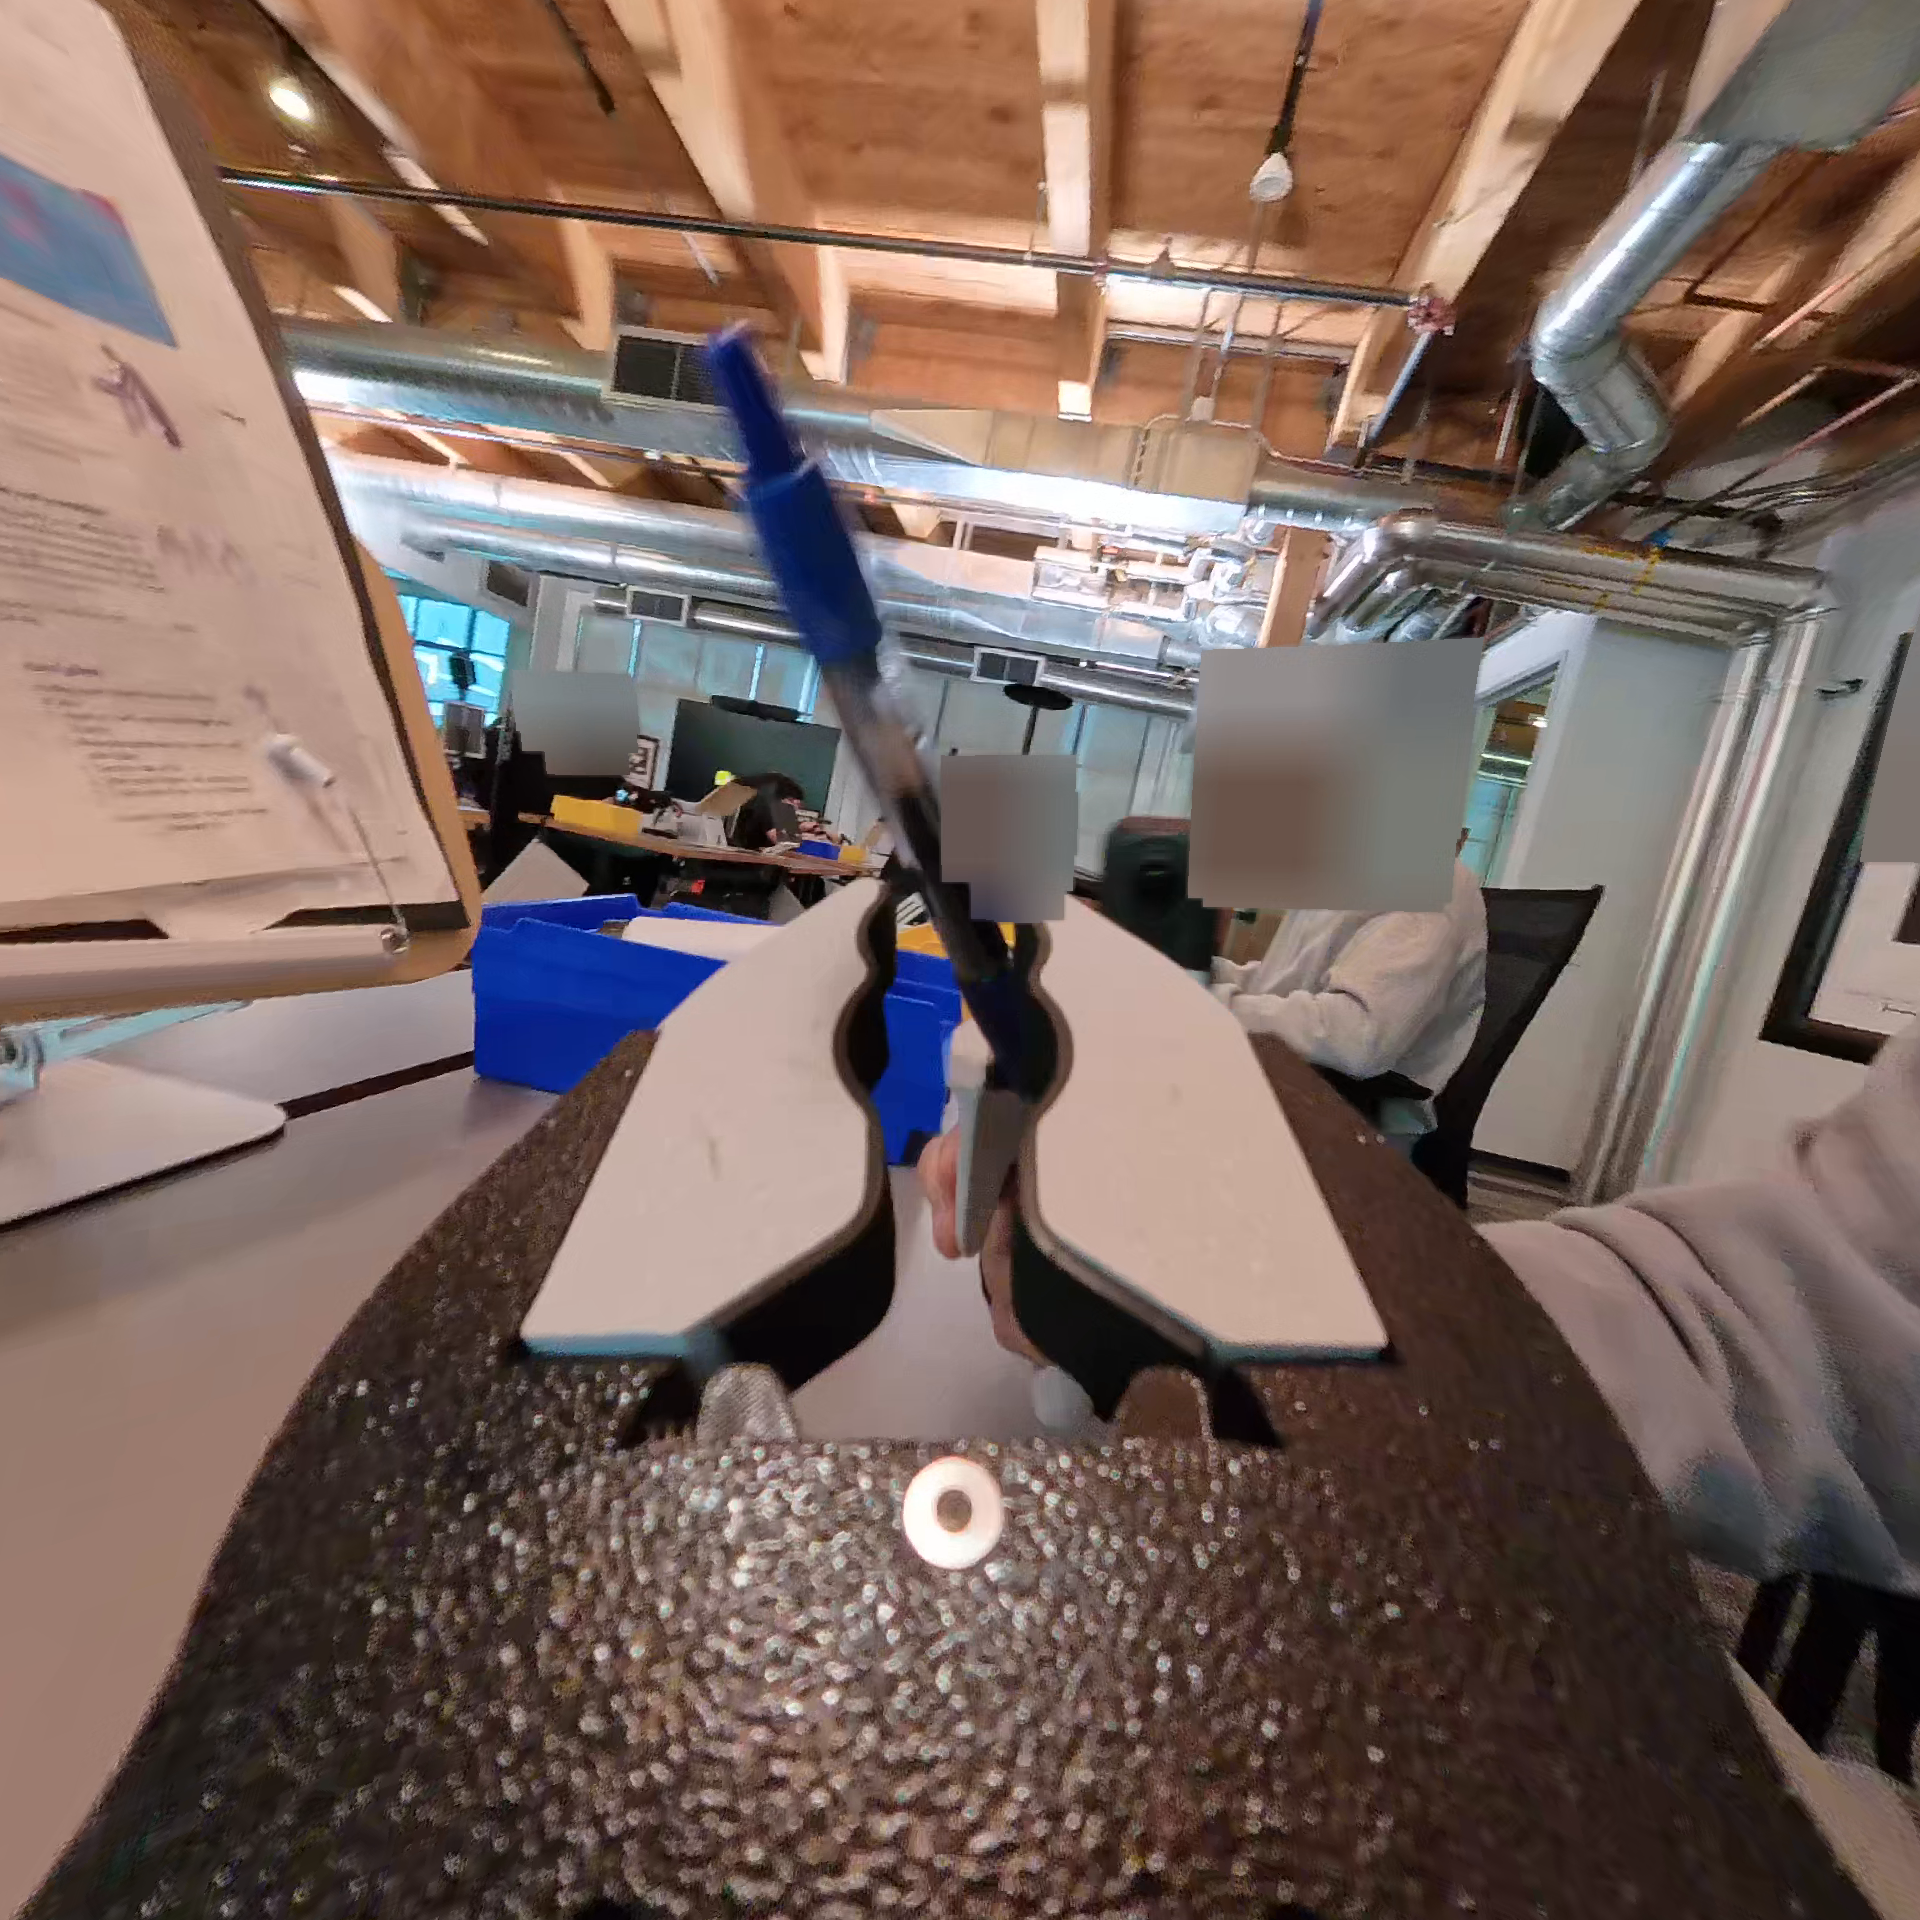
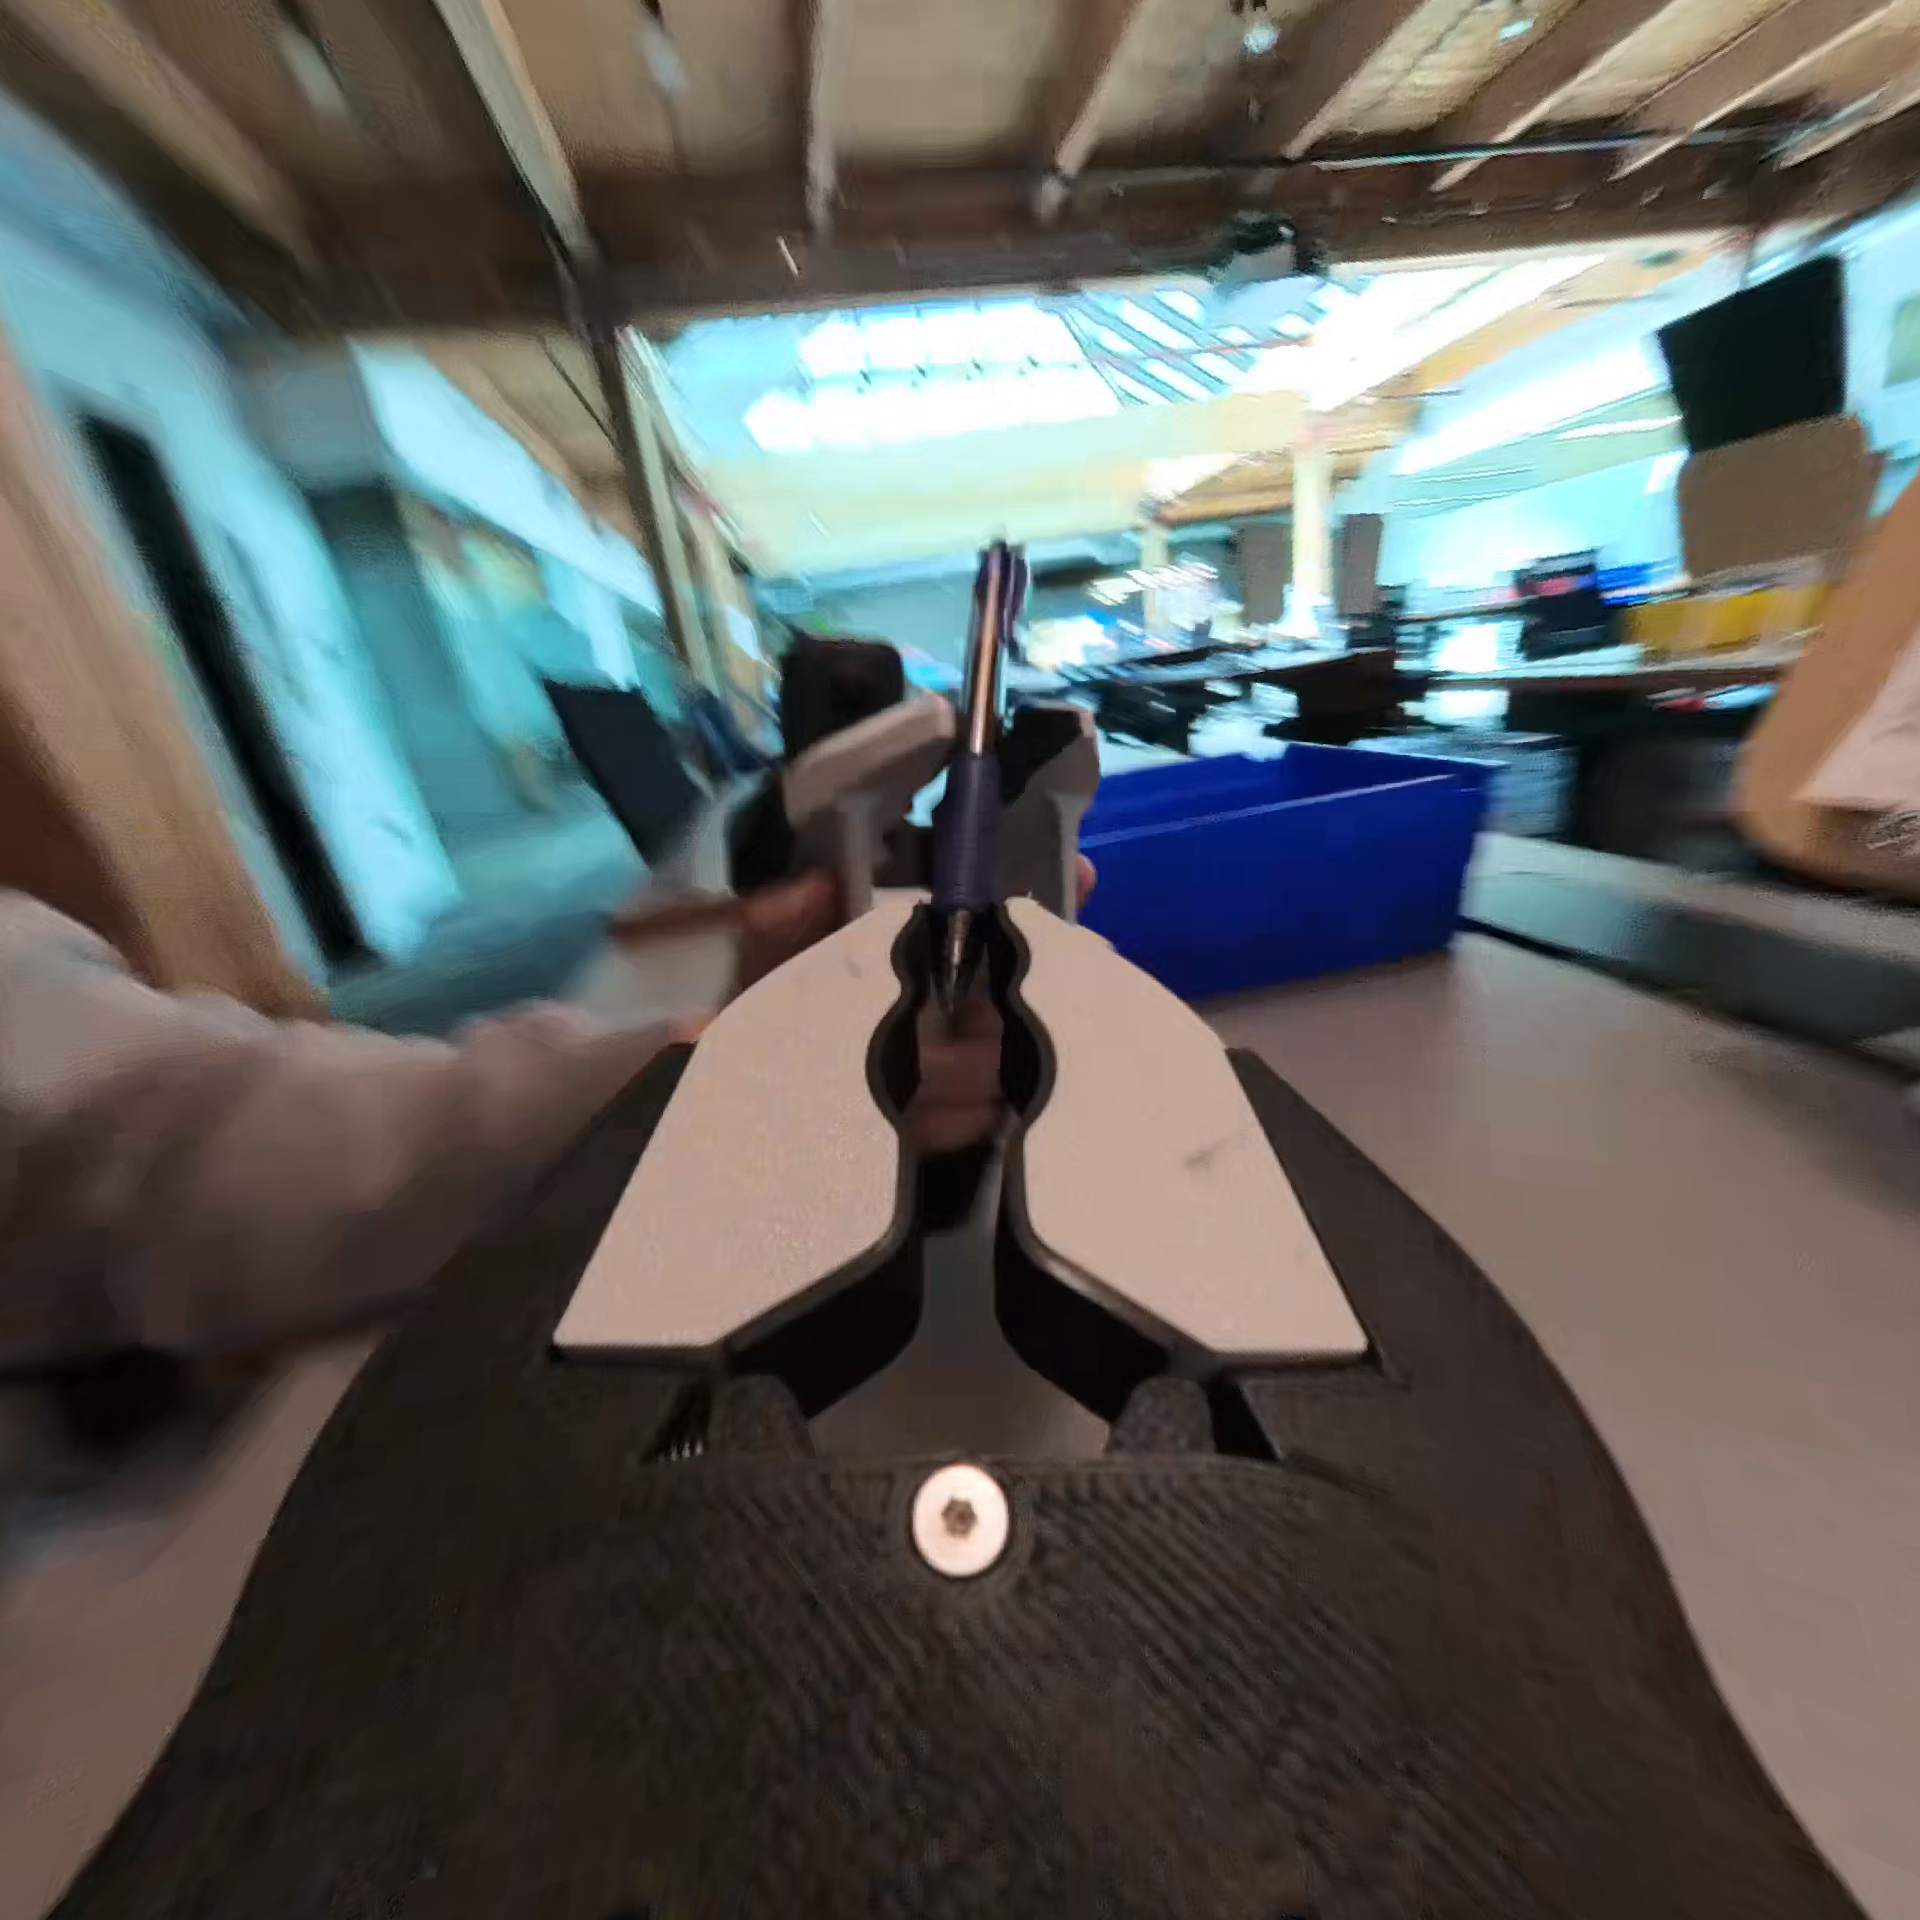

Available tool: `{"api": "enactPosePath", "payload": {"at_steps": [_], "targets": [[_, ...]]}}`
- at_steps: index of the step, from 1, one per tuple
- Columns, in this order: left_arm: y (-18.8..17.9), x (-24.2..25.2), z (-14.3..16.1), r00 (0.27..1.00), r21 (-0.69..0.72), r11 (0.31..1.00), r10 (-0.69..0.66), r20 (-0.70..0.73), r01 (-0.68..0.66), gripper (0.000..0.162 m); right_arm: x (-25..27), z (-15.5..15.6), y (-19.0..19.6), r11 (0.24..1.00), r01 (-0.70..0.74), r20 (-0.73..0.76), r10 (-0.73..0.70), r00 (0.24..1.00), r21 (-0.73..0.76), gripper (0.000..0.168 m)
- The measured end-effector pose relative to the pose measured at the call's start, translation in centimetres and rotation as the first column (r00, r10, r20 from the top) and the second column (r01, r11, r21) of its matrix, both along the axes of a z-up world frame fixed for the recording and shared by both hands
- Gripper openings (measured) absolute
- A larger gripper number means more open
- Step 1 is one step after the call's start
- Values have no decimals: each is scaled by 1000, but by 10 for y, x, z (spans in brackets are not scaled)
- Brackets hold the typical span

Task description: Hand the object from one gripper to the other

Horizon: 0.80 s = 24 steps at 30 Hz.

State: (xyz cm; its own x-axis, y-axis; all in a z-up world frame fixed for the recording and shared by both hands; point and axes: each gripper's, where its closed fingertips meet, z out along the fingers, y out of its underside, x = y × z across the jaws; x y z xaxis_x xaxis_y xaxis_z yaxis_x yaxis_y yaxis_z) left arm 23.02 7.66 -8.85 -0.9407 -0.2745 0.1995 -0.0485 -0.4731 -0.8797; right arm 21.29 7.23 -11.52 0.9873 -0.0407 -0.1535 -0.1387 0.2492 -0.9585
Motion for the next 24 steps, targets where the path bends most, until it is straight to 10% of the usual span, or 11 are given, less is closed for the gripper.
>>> {"api": "enactPosePath", "payload": {"at_steps": [10, 15, 19, 24], "targets": [[-21, -11, -19, 995, 120, 989, -93, 25, 90, 15, -1, 2, -2, 982, -161, -223, 180, 958, 103, 10], [-15, 17, -36, 991, 289, 949, 131, 7, -128, 11, 35, -14, -13, 975, 209, -4, -210, 978, -77, 37], [3, 49, -71, 893, 632, 647, 413, 181, -427, 11, 28, 8, -21, 912, 408, 343, -369, 864, -44, 54], [2, 55, -89, 774, 745, 271, 404, 487, -610, 11, 15, 14, -14, 851, 524, 562, -445, 697, 25, 32]]}}
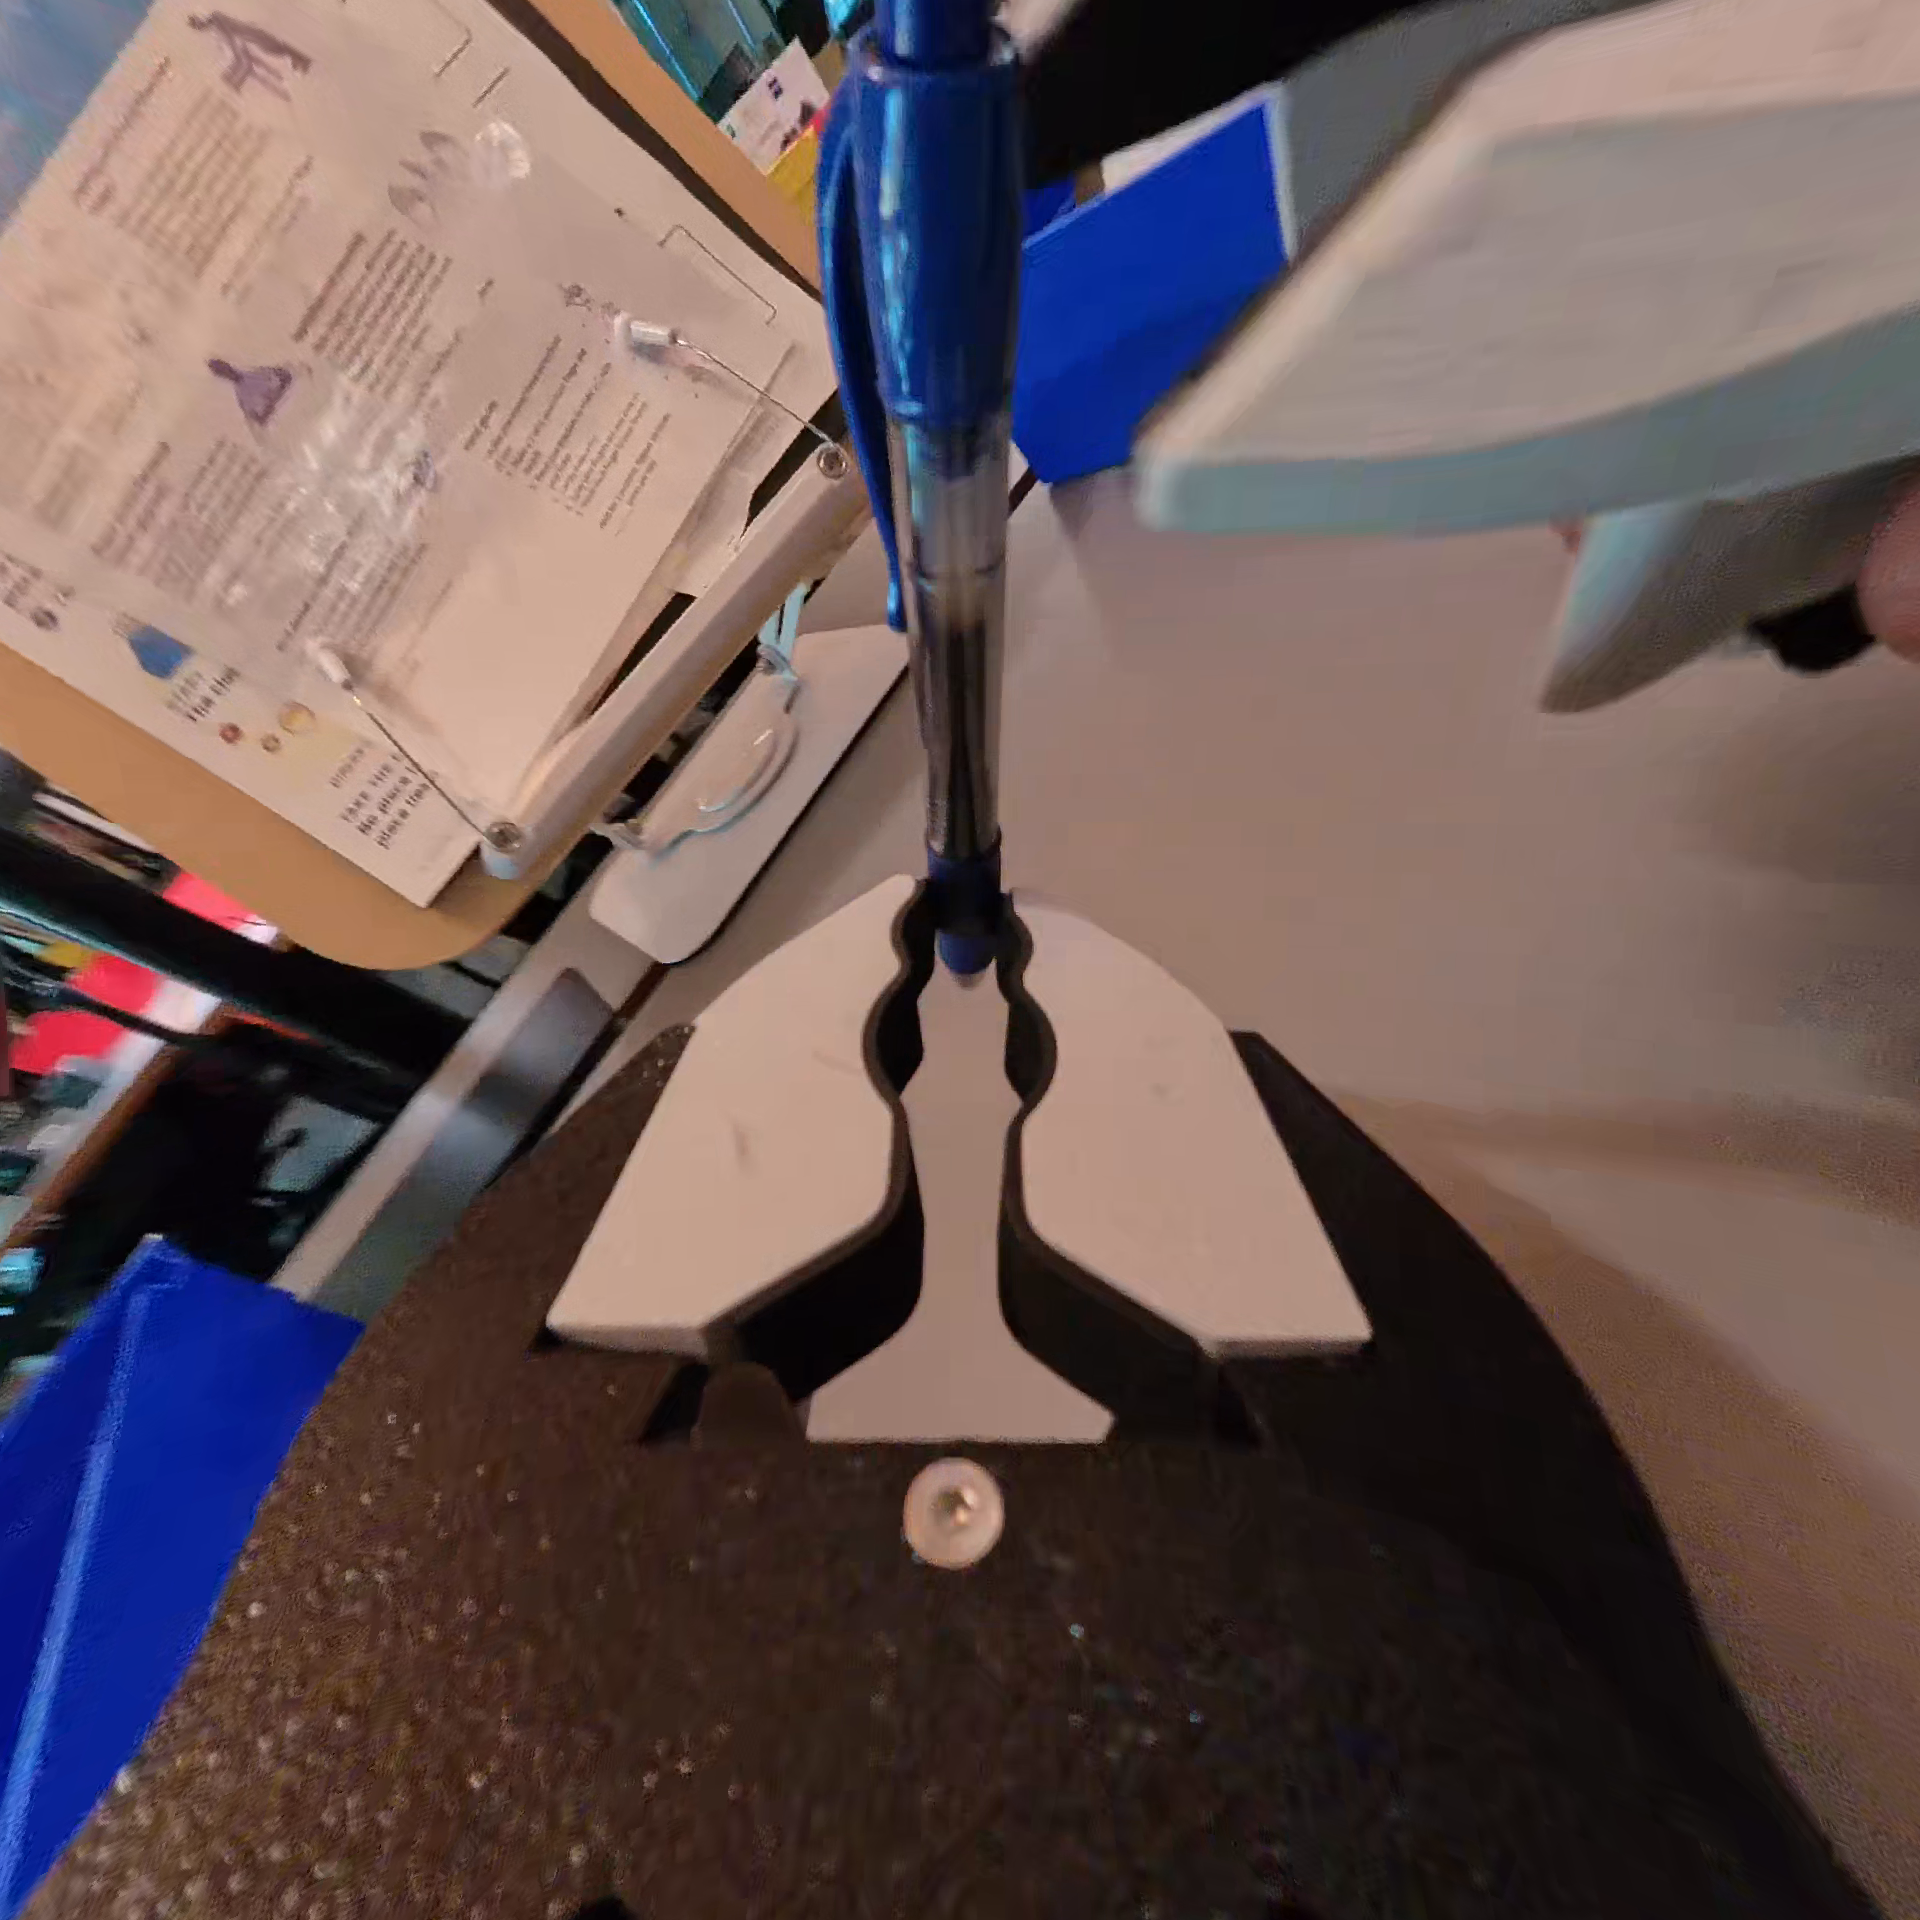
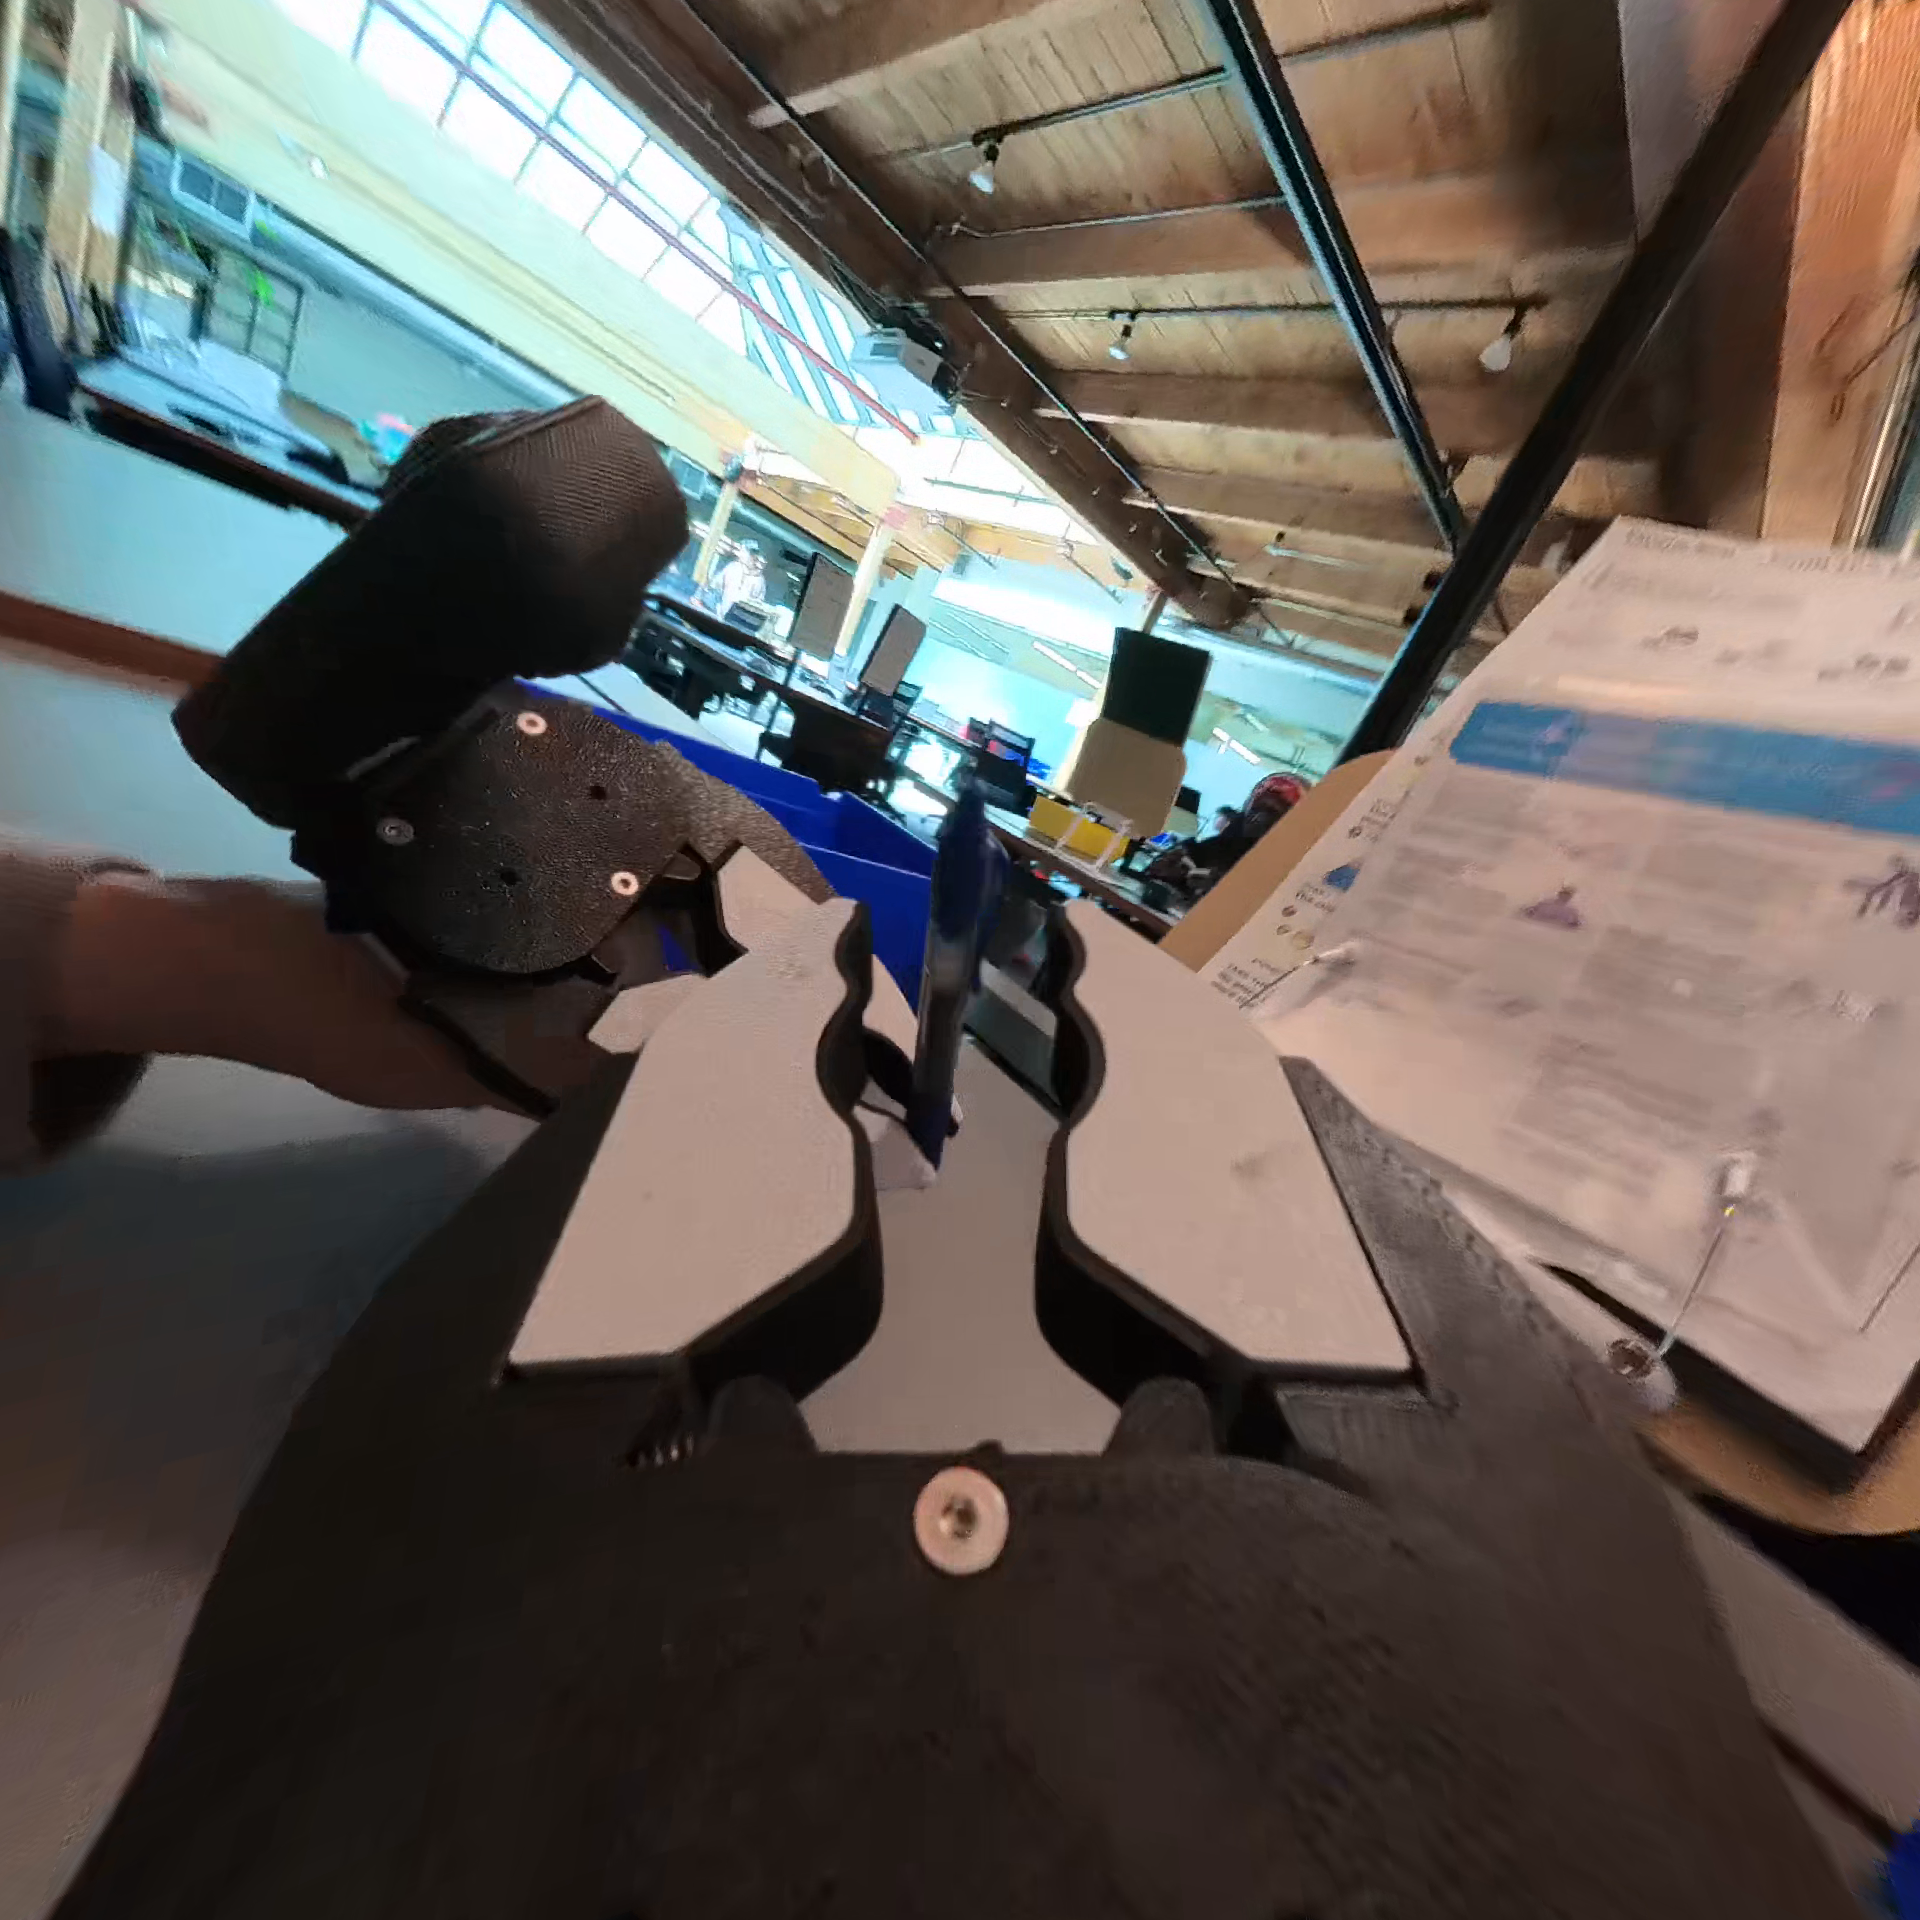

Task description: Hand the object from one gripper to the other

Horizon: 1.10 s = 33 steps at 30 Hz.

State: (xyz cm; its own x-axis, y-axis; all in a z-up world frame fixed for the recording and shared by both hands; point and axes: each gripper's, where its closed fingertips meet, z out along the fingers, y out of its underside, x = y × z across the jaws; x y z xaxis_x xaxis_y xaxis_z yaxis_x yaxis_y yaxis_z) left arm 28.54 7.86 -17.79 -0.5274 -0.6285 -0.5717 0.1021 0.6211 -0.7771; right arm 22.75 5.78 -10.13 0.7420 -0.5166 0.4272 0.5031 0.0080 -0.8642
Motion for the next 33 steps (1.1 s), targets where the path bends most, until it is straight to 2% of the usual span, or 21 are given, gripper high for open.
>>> {"api": "enactPosePath", "payload": {"at_steps": [2, 3, 6, 8, 10, 11, 13, 15, 16, 18, 19, 21, 23, 26, 28, 29, 33], "targets": [[-3, 0, -3, 999, 75, 997, 7, 36, -10, 11, -1, -2, 3, 1000, 17, 29, -16, 999, -25, 25], [-3, 0, -3, 999, 95, 995, 6, 50, -11, 11, 3, -2, 1, 999, 46, 23, -46, 999, -16, 15], [-4, -1, -2, 998, 97, 995, -7, 69, 1, 11, 5, -1, -2, 1000, 14, -46, -13, 999, 6, 15], [-9, -5, 3, 995, 30, 998, -66, 81, 63, 14, 6, 7, -8, 993, -51, -138, 66, 988, 107, 15], [-22, -17, 10, 980, -111, 975, -183, 77, 190, 17, 8, 21, -21, 932, -164, -263, 255, 930, 324, 15], [-28, -23, 14, 968, -210, 945, -244, 52, 250, 19, 6, 29, -30, 860, -247, -291, 400, 869, 446, 15], [-38, -33, 16, 922, -413, 851, -382, -62, 325, 39, 10, 43, -55, 685, -305, -269, 597, 756, 662, 14], [-46, -47, 17, 818, -603, 713, -551, -166, 358, 50, 11, 49, -70, 572, -344, -218, 696, 685, 744, 15], [-50, -56, 21, 740, -693, 622, -645, -190, 365, 50, 12, 51, -74, 551, -350, -201, 707, 678, 757, 15], [-54, -74, 35, 574, -842, 423, -800, -174, 335, 52, 5, 53, -74, 544, -396, -161, 714, 681, 740, 15], [-54, -79, 40, 504, -888, 348, -848, -161, 301, 51, 3, 54, -74, 550, -405, -148, 706, 692, 730, 15], [-53, -83, 49, 422, -941, 243, -898, -126, 235, 47, -2, 55, -73, 553, -429, -120, 700, 704, 714, 15], [-51, -87, 58, 367, -968, 156, -927, -76, 195, 36, -3, 55, -71, 582, -430, -115, 675, 729, 690, 15], [-47, -85, 66, 366, -983, 89, -930, -24, 162, 28, -1, 49, -66, 638, -423, -134, 638, 758, 643, 14], [-44, -79, 65, 395, -986, 90, -918, -28, 140, 22, -2, 48, -63, 663, -424, -141, 623, 769, 616, 15], [-42, -76, 64, 408, -987, 94, -913, -33, 131, 11, -4, 47, -61, 675, -428, -140, 617, 775, 601, 15], [-31, -66, 69, 467, -991, 51, -884, 12, 123, 10, 0, 41, -55, 734, -403, -169, 568, 805, 546, 14]]}}
